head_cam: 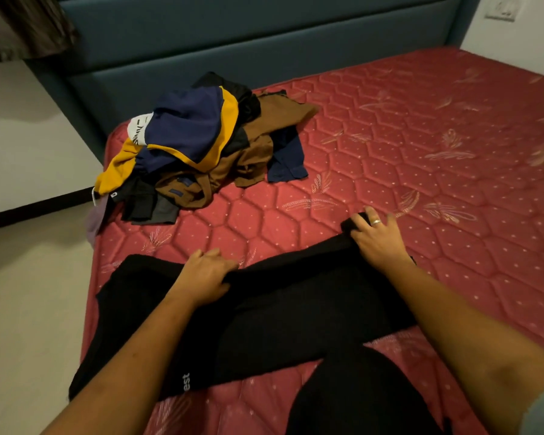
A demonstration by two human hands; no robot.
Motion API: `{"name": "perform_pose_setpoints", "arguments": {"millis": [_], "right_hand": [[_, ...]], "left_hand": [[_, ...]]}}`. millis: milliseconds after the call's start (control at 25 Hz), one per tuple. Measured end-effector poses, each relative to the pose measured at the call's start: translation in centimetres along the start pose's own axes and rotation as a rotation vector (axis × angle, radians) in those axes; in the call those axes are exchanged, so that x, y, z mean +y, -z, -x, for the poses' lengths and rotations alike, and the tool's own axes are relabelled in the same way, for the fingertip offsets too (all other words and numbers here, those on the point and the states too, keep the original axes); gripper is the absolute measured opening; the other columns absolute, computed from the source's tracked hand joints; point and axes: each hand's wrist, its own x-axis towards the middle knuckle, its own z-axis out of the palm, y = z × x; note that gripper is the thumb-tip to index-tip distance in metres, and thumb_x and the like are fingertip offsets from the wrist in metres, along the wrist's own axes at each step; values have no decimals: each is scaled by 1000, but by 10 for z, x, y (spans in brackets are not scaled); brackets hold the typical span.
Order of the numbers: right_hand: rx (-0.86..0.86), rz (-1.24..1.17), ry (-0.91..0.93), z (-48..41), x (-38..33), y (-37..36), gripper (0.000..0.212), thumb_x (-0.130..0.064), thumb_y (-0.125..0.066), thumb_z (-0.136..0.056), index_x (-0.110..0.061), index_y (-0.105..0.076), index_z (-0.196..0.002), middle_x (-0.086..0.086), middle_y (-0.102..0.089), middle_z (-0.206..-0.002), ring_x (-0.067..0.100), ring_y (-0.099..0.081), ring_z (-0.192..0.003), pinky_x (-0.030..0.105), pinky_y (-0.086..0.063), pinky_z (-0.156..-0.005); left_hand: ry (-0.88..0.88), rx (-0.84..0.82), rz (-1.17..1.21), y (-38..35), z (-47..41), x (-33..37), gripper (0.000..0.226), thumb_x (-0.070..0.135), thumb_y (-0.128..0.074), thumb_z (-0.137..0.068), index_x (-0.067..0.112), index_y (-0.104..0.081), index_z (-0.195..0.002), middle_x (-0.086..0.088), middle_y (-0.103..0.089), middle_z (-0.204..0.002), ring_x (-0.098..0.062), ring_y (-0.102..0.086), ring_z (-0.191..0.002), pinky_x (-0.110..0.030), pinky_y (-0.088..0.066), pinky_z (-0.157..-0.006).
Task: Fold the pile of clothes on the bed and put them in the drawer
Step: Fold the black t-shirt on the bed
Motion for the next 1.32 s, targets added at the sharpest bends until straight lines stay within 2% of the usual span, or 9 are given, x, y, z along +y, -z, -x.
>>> {"name": "perform_pose_setpoints", "arguments": {"millis": [160,240,360,520,640,800,1040,1160,1320], "right_hand": [[-5,56,-131,66,6,-16,12,-22,-68,-77,-18,-75,-85,6,-58,-129,39,-37,-132,68,-34,-94],[-145,-12,-243,91,2,-22,19,-23,-70,-77,-17,-74,-95,10,-50,-139,46,-27,-137,74,-25,-97],[-320,-177,-466,110,4,-23,41,-31,-57,-87,-19,-58,-126,9,-28,-152,48,-7,-142,68,-19,-106],[-208,-566,-605,98,19,-14,41,-21,-48,-90,-13,-43,-130,10,-43,-139,34,-35,-131,46,-37,-101],[-258,-830,-734,81,21,-20,47,-30,-48,-94,-12,-38,-136,12,-41,-142,35,-36,-131,44,-34,-103],[-313,-868,-794,57,15,-39,59,-45,-51,-94,-11,-36,-140,12,-38,-144,35,-34,-133,47,-31,-105],[-100,-744,-777,40,10,-60,32,-29,-41,-100,-18,-43,-130,11,-47,-134,35,-49,-120,45,-35,-97],[-32,-546,-802,37,-11,-46,45,-15,-49,-93,-19,-37,-135,10,-42,-135,33,-38,-124,49,-32,-99],[106,-636,-252,-4,-91,23,46,-7,-50,-84,-18,-53,-129,7,-47,-132,29,-42,-122,42,-33,-102]], "left_hand": [[36,-267,-52,-9,32,20,48,35,-57,-85,28,-46,-131,6,-48,-135,-18,-37,-127,-37,-40,-98],[162,-359,-85,-14,43,36,59,34,-57,-87,27,-34,-141,3,-40,-142,-22,-31,-133,-41,-39,-100],[249,-345,-181,-14,46,66,59,29,-49,-92,30,-24,-146,-4,-41,-142,-27,-31,-134,-42,-35,-101],[137,-309,-95,-10,26,96,57,20,-42,-94,38,-26,-145,-9,-37,-146,-31,-36,-131,-46,-32,-107],[128,-334,91,-12,10,115,58,24,-46,-94,40,-25,-146,-9,-17,-158,-33,-26,-140,-49,-28,-111],[144,-360,266,-25,-6,132,57,42,-47,-96,49,-20,-145,0,-1,-161,-33,-6,-147,-58,-21,-112],[283,-200,279,-30,-14,111,49,57,-28,-98,39,-32,-143,12,-25,-154,-22,-22,-143,-60,-21,-109],[439,-102,103,-28,-7,72,45,52,-32,-98,25,-50,-129,2,-44,-140,-22,-35,-131,-48,-33,-103],[626,-224,60,-20,8,24,40,36,-52,-91,19,-55,-127,-7,-39,-141,-28,-34,-128,-41,-39,-96]]}}
